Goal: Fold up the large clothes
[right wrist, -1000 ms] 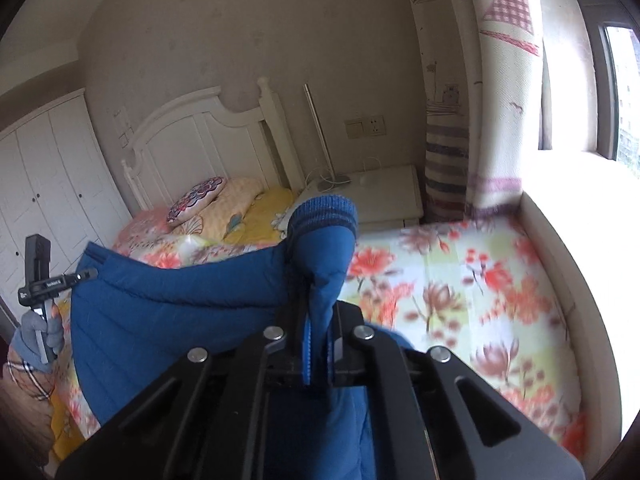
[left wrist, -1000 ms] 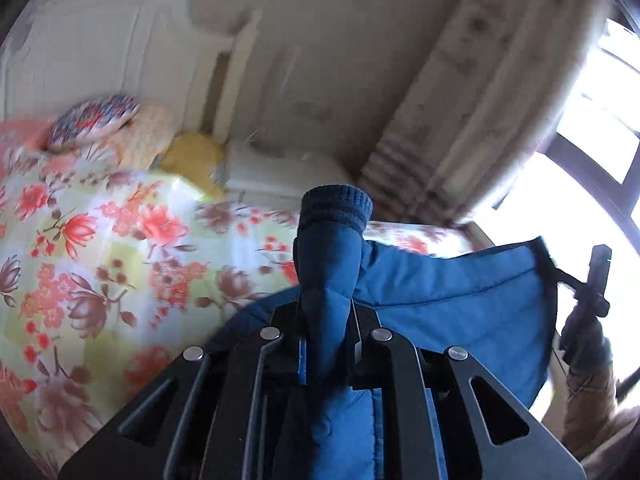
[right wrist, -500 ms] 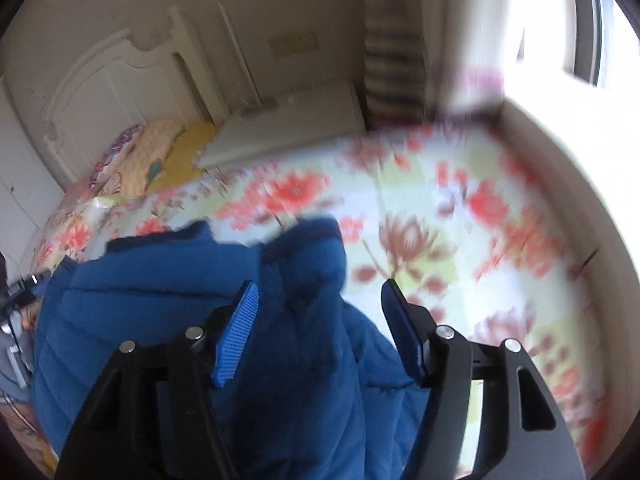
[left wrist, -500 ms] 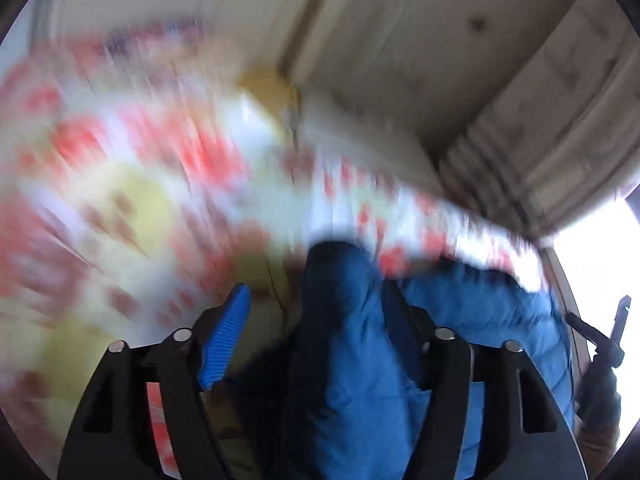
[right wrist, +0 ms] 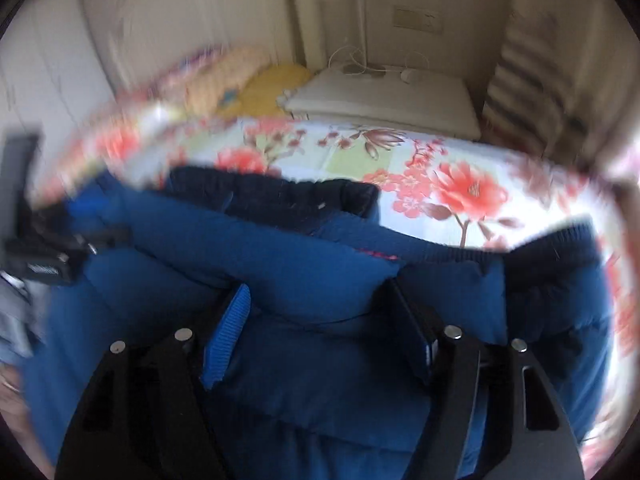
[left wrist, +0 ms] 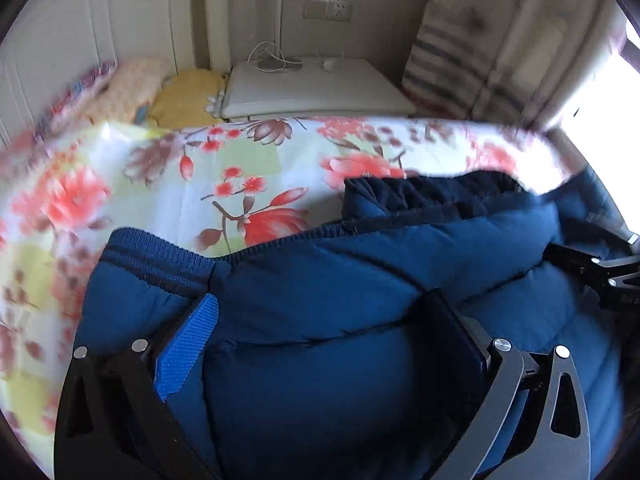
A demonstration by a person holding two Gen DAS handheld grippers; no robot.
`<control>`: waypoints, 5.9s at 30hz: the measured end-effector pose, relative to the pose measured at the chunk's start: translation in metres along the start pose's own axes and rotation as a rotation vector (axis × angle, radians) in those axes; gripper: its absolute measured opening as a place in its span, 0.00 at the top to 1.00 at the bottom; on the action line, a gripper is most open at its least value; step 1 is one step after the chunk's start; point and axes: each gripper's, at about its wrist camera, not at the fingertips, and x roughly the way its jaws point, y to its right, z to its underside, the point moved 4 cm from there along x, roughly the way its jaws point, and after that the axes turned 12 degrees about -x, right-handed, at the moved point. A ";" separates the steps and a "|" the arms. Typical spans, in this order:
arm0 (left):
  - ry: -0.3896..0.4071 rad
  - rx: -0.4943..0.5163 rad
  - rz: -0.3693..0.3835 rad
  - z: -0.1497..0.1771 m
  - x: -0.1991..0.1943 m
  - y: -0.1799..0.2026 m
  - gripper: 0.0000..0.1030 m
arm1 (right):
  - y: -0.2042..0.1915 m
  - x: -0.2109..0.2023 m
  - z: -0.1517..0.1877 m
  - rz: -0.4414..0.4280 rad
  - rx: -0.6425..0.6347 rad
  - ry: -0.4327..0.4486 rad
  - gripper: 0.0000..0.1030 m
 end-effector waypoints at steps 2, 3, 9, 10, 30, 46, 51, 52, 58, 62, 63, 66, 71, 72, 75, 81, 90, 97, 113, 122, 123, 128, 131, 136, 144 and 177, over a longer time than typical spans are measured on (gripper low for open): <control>0.008 -0.029 0.048 0.002 0.000 -0.006 0.04 | 0.007 -0.002 0.003 -0.063 0.048 0.037 0.35; 0.011 -0.037 0.062 0.003 0.000 -0.008 0.04 | 0.010 -0.003 0.004 -0.095 0.075 0.054 0.35; 0.011 -0.054 0.093 0.003 0.001 -0.007 0.04 | 0.025 -0.007 0.012 -0.229 0.192 0.120 0.36; 0.012 -0.058 0.099 0.002 0.000 -0.007 0.04 | 0.026 -0.008 0.013 -0.238 0.200 0.124 0.36; 0.005 -0.078 0.036 -0.003 -0.006 -0.006 0.04 | 0.030 -0.012 0.012 -0.166 0.226 0.098 0.42; 0.060 0.078 -0.134 0.053 -0.010 0.061 0.04 | -0.059 -0.022 0.039 0.127 -0.076 -0.023 0.17; 0.065 0.073 -0.124 0.055 -0.008 0.058 0.04 | -0.058 -0.018 0.040 0.102 -0.062 -0.014 0.16; 0.065 0.073 -0.125 0.056 -0.008 0.059 0.04 | -0.057 -0.019 0.042 0.094 -0.056 -0.012 0.16; 0.068 0.070 -0.120 0.056 -0.009 0.060 0.04 | -0.057 -0.021 0.042 0.079 -0.042 -0.003 0.16; 0.069 0.069 -0.119 0.056 -0.009 0.060 0.04 | -0.057 -0.021 0.042 0.075 -0.039 0.000 0.16; 0.069 0.069 -0.119 0.056 -0.009 0.060 0.04 | -0.057 -0.021 0.042 0.074 -0.038 0.000 0.16; 0.069 0.064 -0.111 0.056 -0.009 0.059 0.04 | -0.056 -0.021 0.042 0.068 -0.033 0.003 0.16; 0.063 0.055 -0.102 0.055 -0.009 0.058 0.04 | -0.054 -0.020 0.042 0.057 -0.026 -0.004 0.16; 0.056 0.053 -0.098 0.054 -0.008 0.058 0.04 | -0.054 -0.019 0.042 0.063 -0.031 -0.009 0.16; 0.048 0.014 -0.110 0.052 -0.022 0.051 0.04 | -0.059 -0.033 0.043 0.144 -0.050 -0.021 0.18; 0.203 -0.017 -0.082 0.094 -0.114 0.028 0.04 | -0.116 -0.118 0.087 0.184 -0.099 0.135 0.13; 0.193 0.035 -0.242 0.150 -0.093 0.016 0.04 | -0.122 -0.105 0.144 0.172 -0.038 0.123 0.07; 0.160 0.029 -0.257 0.160 -0.107 0.009 0.04 | -0.096 -0.197 0.216 -0.063 0.262 0.263 0.07; 0.212 0.040 -0.265 0.162 -0.098 0.010 0.04 | -0.041 -0.138 0.242 -0.052 0.835 0.310 0.11; 0.213 0.043 -0.281 0.162 -0.096 0.015 0.04 | -0.043 -0.114 0.216 -0.001 0.861 0.388 0.46; 0.215 0.041 -0.280 0.164 -0.096 0.016 0.04 | -0.040 -0.114 0.221 -0.035 0.869 0.433 0.53; 0.192 0.047 -0.294 0.169 -0.104 0.020 0.04 | -0.048 -0.138 0.240 -0.137 0.844 0.510 0.66; 0.138 0.060 -0.248 0.174 -0.127 0.038 0.04 | -0.056 -0.161 0.264 -0.195 0.831 0.534 0.67; 0.226 0.161 -0.211 0.151 -0.163 0.093 0.04 | -0.058 -0.196 0.298 -0.181 0.802 0.542 0.67; 0.124 0.180 -0.303 0.091 -0.071 0.153 0.04 | -0.059 -0.243 0.303 -0.110 0.700 0.583 0.67; 0.206 0.256 -0.100 0.249 -0.122 0.132 0.04 | -0.081 -0.244 0.282 0.141 0.561 0.531 0.66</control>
